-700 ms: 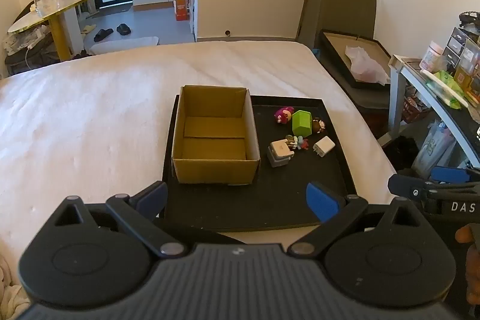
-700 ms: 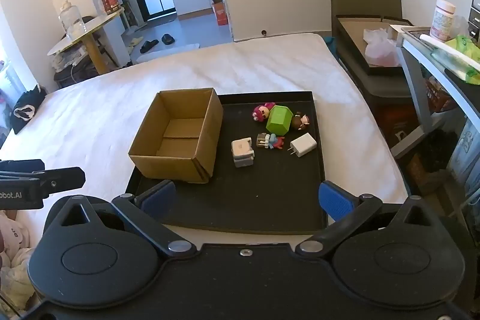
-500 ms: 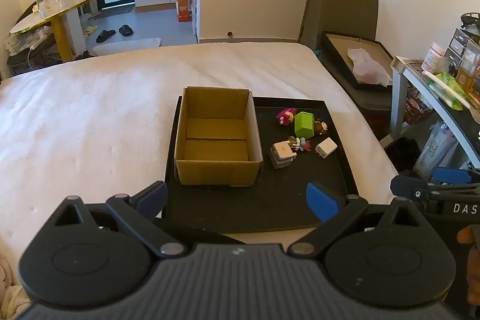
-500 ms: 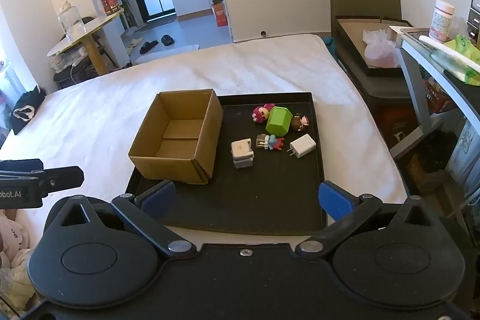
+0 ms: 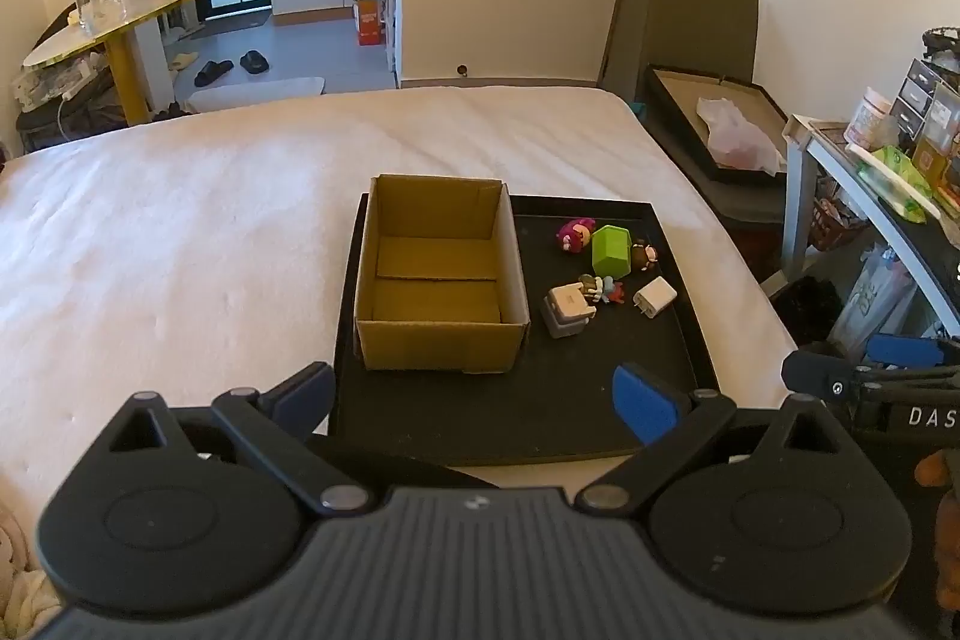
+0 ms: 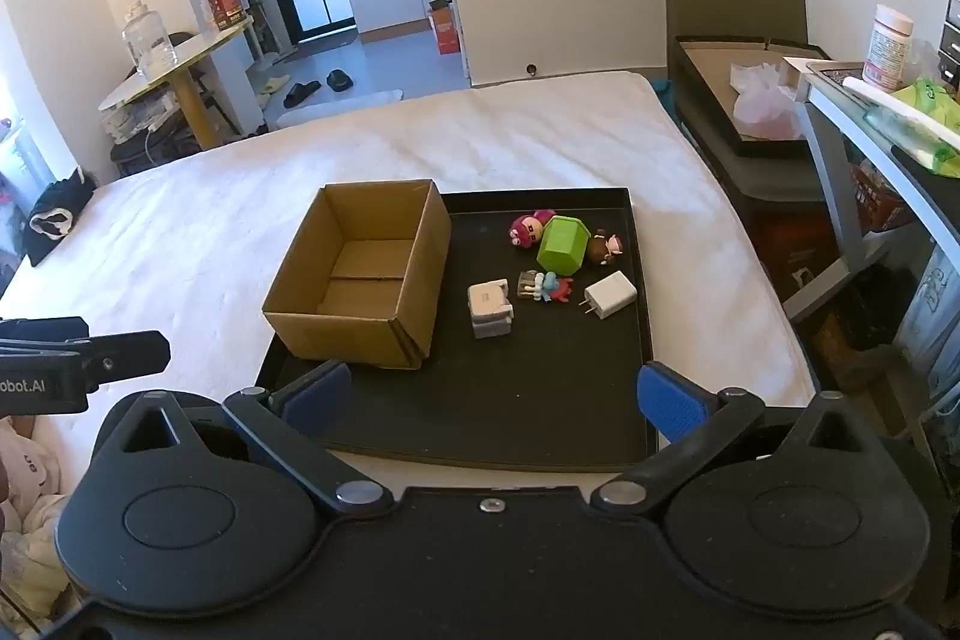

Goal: Organize rigid objects

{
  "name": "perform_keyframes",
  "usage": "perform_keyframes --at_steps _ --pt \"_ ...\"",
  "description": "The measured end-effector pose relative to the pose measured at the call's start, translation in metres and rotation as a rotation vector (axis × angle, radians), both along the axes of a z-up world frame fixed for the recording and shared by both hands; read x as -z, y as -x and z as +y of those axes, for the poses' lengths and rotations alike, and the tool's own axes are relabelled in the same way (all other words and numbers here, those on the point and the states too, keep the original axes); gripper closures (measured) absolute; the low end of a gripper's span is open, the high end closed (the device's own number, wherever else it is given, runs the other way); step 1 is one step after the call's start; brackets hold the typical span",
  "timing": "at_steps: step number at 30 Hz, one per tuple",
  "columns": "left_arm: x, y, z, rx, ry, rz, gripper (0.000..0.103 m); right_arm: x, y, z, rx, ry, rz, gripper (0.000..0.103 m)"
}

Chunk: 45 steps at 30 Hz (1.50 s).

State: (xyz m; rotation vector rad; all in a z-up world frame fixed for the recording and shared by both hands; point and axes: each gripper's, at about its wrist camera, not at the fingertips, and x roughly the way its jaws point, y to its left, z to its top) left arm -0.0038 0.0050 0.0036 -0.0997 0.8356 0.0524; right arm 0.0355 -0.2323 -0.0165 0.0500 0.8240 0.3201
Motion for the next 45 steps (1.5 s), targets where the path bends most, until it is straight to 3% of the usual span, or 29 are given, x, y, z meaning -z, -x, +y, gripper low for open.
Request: perform_keyframes --at_steps 45 --pt "-0.0071 0.002 -0.0024 -0.009 -0.008 -0.011 0.004 -0.0038 -0.0008 -0.0011 0.0 -0.011 0.005 0.0"
